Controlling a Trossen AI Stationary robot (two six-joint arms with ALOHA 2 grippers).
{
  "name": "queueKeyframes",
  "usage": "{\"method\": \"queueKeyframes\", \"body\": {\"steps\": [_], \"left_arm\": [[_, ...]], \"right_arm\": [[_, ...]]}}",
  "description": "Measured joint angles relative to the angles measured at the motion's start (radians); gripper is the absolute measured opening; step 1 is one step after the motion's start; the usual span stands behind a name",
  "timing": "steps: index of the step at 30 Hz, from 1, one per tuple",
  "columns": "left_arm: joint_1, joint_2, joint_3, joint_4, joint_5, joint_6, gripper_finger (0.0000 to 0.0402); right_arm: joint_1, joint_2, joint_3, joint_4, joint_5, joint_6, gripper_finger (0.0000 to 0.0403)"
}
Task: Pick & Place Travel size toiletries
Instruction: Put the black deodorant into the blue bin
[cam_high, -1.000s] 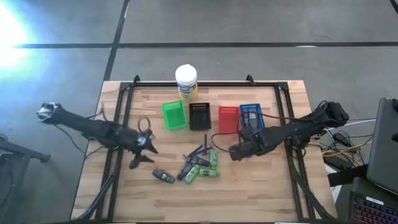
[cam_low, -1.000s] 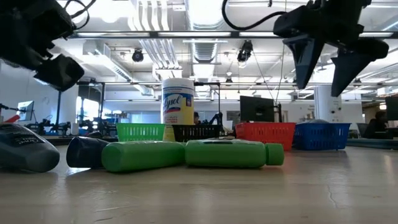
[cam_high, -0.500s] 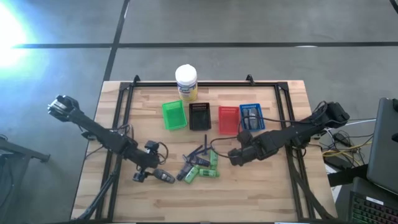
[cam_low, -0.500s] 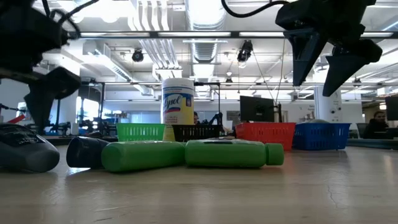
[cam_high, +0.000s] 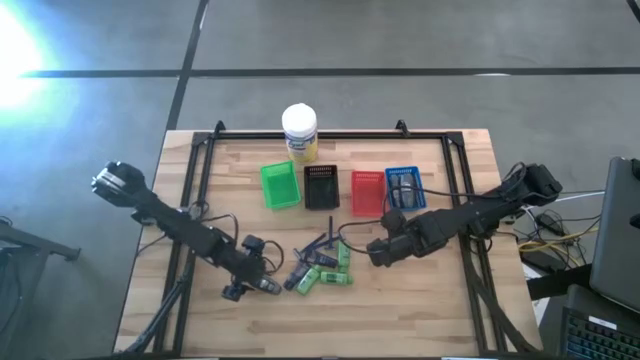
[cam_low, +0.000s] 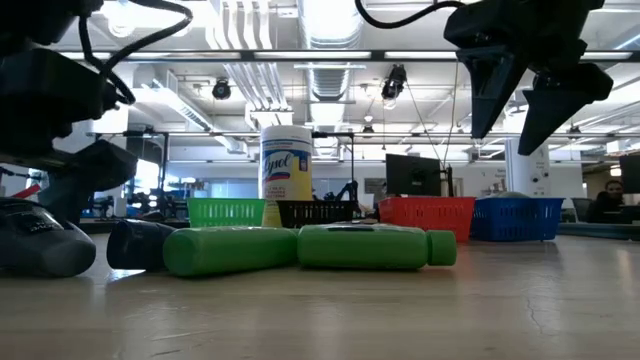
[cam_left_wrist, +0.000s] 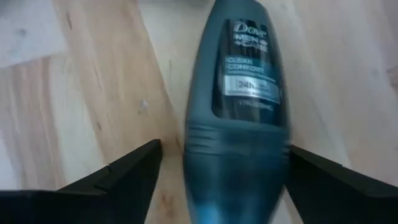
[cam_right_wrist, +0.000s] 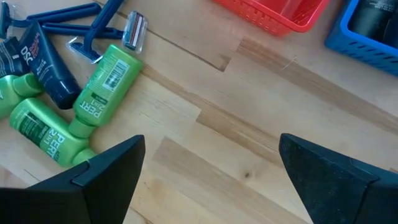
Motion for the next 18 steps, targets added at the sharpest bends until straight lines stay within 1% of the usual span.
{"method": "queueKeyframes", "body": {"steps": [3, 9, 10, 14, 18], "left_arm": [[-0.001, 0.03, 0.003, 0.004, -0.008, 0.0, 0.0294], [0.0, 0.031, 0.01, 0.019, -0.024, 0.002, 0.0208], [0.0, 0.026, 0.013, 0.02, -0.026, 0.002, 0.0201], [-0.002, 0.003, 0.031, 0.037, -0.014, -0.002, 0.0201], [-0.001, -0.01, 0.037, 0.03, -0.025, -0.01, 0.0201]], "right_arm": [[0.0, 0.0, 0.0, 0.0, 0.0, 0.0, 0.0368], [0.0, 0.0, 0.0, 0.017, -0.003, -0.005, 0.0368], [0.0, 0.0, 0.0, 0.027, -0.007, -0.009, 0.0368], [0.0, 0.0, 0.0, 0.11, -0.058, -0.059, 0.0368], [0.004, 0.0, 0.0, 0.237, -0.127, -0.088, 0.0368]]}}
